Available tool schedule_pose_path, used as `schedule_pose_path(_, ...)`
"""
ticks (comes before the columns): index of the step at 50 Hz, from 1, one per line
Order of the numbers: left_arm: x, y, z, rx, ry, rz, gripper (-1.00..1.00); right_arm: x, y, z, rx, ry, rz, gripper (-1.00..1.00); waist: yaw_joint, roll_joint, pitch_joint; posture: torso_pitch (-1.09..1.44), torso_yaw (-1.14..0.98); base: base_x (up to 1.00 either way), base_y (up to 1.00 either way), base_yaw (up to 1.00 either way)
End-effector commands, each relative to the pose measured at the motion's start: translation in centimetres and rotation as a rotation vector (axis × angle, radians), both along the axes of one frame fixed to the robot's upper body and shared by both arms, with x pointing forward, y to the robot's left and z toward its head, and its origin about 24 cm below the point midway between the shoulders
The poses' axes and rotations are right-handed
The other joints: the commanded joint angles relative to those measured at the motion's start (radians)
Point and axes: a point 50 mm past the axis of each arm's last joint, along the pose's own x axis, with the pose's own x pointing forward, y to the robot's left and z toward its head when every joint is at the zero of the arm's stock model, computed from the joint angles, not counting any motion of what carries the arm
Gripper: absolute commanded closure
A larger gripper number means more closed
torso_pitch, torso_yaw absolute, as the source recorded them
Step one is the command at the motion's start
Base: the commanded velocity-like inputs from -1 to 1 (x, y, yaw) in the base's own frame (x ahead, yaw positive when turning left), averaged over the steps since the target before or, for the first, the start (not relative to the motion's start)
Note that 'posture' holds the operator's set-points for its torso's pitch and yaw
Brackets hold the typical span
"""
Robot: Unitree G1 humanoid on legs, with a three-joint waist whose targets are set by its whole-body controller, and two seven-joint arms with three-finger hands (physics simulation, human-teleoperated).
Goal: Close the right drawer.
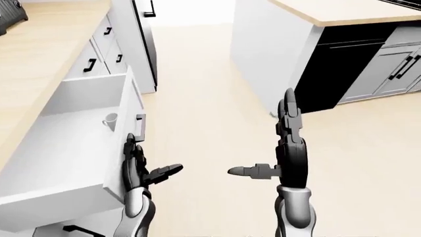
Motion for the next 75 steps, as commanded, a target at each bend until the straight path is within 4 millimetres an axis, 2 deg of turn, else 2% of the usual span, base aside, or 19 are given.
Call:
schedule_pose_path(1, 0.3, 1.3, 1.8, -0.008, -0.103, 0.086, -1.0, -0.3, 0.1, 1.5, -0.012, -0.084, 0.005, -1.0, 0.008, -0.003, -0.018, 0.0, 0.0, 0.0, 0.0, 0.0)
schedule_pose_path(23, 0.7, 3.0, 2.4, -0.016, -0.121, 0.171, -1.0, -0.2, 0.1, 1.4, -0.013, -0.081, 0.007, -1.0, 0.004, -0.001, -0.016, 0.0, 0.0, 0.0, 0.0, 0.0)
schedule_pose_path(47, 1.2, 4.8, 2.0, -0.004, -0.102, 0.249, -1.0, -0.2, 0.1, 1.3, -0.016, -0.08, 0.007, -1.0, 0.006, 0.003, -0.018, 0.0, 0.0, 0.0, 0.0, 0.0)
schedule_pose_path(75, 1.7, 8.5, 2.6, -0.05, -0.125, 0.375, -1.0, -0.2, 0.0, 1.2, -0.015, -0.081, 0.003, -1.0, 0.002, 0.009, -0.017, 0.0, 0.0, 0.0, 0.0, 0.0)
